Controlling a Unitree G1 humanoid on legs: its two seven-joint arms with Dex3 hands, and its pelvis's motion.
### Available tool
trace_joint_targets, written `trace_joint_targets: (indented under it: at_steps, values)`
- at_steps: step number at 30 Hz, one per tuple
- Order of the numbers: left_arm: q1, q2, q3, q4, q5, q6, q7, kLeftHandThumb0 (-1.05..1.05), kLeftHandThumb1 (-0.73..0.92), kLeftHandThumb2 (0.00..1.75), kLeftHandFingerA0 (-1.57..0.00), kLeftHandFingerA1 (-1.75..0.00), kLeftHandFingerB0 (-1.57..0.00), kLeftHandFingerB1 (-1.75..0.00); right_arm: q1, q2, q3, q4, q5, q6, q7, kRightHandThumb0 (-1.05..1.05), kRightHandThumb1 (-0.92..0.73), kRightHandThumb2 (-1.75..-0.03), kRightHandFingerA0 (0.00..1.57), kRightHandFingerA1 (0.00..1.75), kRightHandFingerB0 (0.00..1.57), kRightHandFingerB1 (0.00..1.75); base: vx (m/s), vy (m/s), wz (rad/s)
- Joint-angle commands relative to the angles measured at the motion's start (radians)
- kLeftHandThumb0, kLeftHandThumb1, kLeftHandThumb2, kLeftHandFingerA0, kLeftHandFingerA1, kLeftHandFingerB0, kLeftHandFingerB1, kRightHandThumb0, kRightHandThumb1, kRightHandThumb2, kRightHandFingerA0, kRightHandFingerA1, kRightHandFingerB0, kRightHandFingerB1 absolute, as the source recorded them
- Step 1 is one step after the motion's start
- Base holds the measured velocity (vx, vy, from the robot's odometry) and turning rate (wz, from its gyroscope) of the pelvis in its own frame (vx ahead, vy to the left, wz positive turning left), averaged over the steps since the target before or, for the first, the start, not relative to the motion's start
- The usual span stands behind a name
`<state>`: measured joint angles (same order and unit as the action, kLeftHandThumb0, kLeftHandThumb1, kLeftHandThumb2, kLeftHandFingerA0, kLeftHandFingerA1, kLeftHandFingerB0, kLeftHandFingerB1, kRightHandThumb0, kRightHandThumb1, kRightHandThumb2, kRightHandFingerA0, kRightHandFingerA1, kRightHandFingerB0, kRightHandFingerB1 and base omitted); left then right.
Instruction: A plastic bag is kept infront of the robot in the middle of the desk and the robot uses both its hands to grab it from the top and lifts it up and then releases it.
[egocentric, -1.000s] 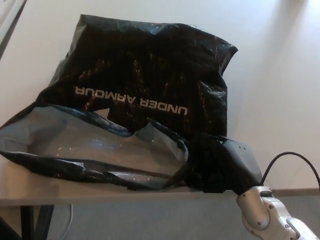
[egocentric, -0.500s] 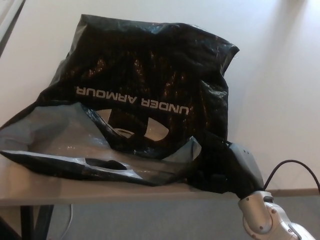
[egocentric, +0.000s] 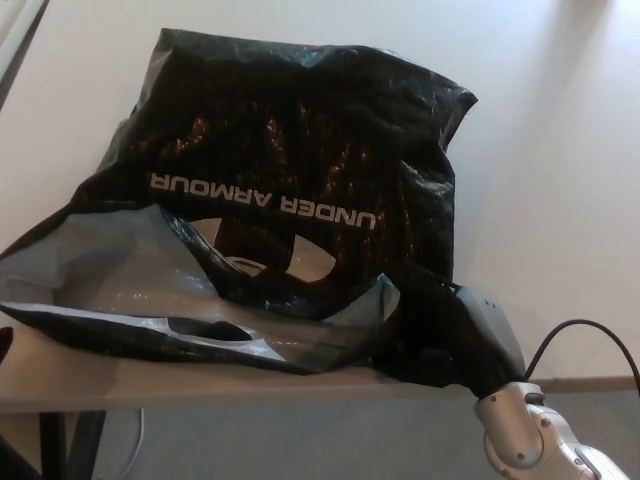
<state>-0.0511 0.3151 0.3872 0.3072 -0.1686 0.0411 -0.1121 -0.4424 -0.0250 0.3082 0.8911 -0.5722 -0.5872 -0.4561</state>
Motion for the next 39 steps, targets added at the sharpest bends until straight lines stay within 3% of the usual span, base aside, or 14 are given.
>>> trace_joint_targets:
  at_steps: [1,3,4,5,6,7,8,10,15,16,26,27,29,39]
  values:
    - [-0.107,0.089,0.108,0.194,-0.232,0.496,-0.127,-0.28,0.46,0.59,-0.32,-0.34,-0.19,-0.33,-0.006,-0.018,0.002,0.024,0.005,-0.004,-0.025,-0.27,-0.72,-0.57,0.67,1.75,0.46,1.74,0.00,0.000,0.00]
    - [-0.103,0.094,0.114,0.208,-0.231,0.505,-0.136,-0.30,0.45,0.60,-0.33,-0.35,-0.20,-0.34,-0.006,-0.017,0.000,0.028,0.007,-0.004,-0.029,-0.27,-0.71,-0.57,0.66,1.75,0.46,1.74,0.00,0.000,0.00]
    - [-0.101,0.099,0.118,0.220,-0.235,0.514,-0.146,-0.21,0.33,0.83,-0.27,-0.54,-0.07,-0.46,-0.007,-0.017,0.001,0.030,0.004,-0.001,-0.033,-0.27,-0.71,-0.57,0.65,1.75,0.46,1.72,0.00,0.000,0.00]
    - [-0.103,0.104,0.123,0.234,-0.241,0.523,-0.157,-0.21,0.33,0.83,-0.27,-0.54,-0.07,-0.46,-0.008,-0.018,0.003,0.030,-0.001,0.004,-0.037,-0.27,-0.71,-0.57,0.65,1.75,0.46,1.72,0.00,0.000,0.00]
    - [-0.104,0.114,0.123,0.254,-0.244,0.537,-0.178,-0.28,0.49,0.55,-0.60,-0.39,-0.21,-0.30,-0.008,-0.017,0.003,0.031,0.001,-0.001,-0.036,-0.27,-0.71,-0.57,0.66,1.75,0.46,1.72,0.00,0.000,0.00]
    - [-0.107,0.121,0.127,0.269,-0.249,0.555,-0.188,-0.28,0.50,0.55,-0.65,-0.41,-0.23,-0.31,-0.008,-0.016,0.002,0.033,0.003,-0.005,-0.036,-0.26,-0.71,-0.57,0.66,1.75,0.46,1.72,0.00,0.000,0.00]
    - [-0.111,0.125,0.131,0.277,-0.254,0.571,-0.190,-0.28,0.50,0.55,-0.65,-0.41,-0.23,-0.31,-0.009,-0.015,0.001,0.035,0.004,-0.007,-0.037,-0.26,-0.71,-0.57,0.66,1.75,0.46,1.72,0.00,0.000,0.00]
    - [-0.140,0.150,0.188,0.353,-0.319,0.704,-0.204,-0.23,0.49,0.55,-0.46,-0.35,-0.32,-0.34,-0.041,-0.007,0.003,0.050,0.003,0.004,-0.031,-0.26,-0.71,-0.57,0.65,1.75,0.45,1.71,0.00,0.000,0.00]
    - [-0.107,0.146,0.197,0.368,-0.360,0.763,-0.268,-0.24,0.50,0.55,-0.55,-0.39,-0.33,-0.34,-0.048,-0.006,0.002,0.050,0.007,0.008,-0.021,-0.26,-0.71,-0.57,0.65,1.75,0.45,1.72,0.00,0.000,0.00]
    - [-0.097,0.142,0.196,0.353,-0.369,0.771,-0.276,-0.26,0.53,0.56,-0.55,-0.43,-0.49,-0.37,-0.048,-0.006,0.003,0.048,0.004,0.010,-0.024,-0.25,-0.71,-0.57,0.64,1.75,0.44,1.71,0.00,0.000,0.00]
    - [-0.069,0.124,0.172,0.207,-0.426,0.856,-0.286,-0.26,0.48,0.54,-0.54,-0.40,-0.40,-0.36,-0.060,-0.001,0.007,0.049,0.003,0.009,-0.018,-0.21,-0.71,-0.57,0.64,1.75,0.44,1.70,0.00,0.000,0.00]
    - [-0.065,0.118,0.167,0.183,-0.431,0.864,-0.276,-0.33,0.40,0.63,-0.48,-0.46,-0.38,-0.43,-0.061,-0.002,0.007,0.050,0.004,0.004,-0.018,-0.21,-0.71,-0.57,0.64,1.75,0.44,1.70,0.00,0.000,0.00]
    - [-0.054,0.107,0.160,0.141,-0.440,0.882,-0.262,-0.26,0.50,0.55,-0.52,-0.39,-0.38,-0.35,-0.060,-0.002,0.010,0.049,0.001,0.006,-0.018,-0.22,-0.72,-0.56,0.63,1.75,0.44,1.70,0.00,0.000,0.00]
    - [0.012,0.079,0.106,0.019,-0.436,0.850,-0.249,-0.26,0.50,0.55,-0.58,-0.41,-0.39,-0.35,-0.053,-0.002,0.013,0.059,0.003,-0.001,-0.024,-0.23,-0.73,-0.54,0.61,1.75,0.45,1.67,0.00,0.000,0.00]
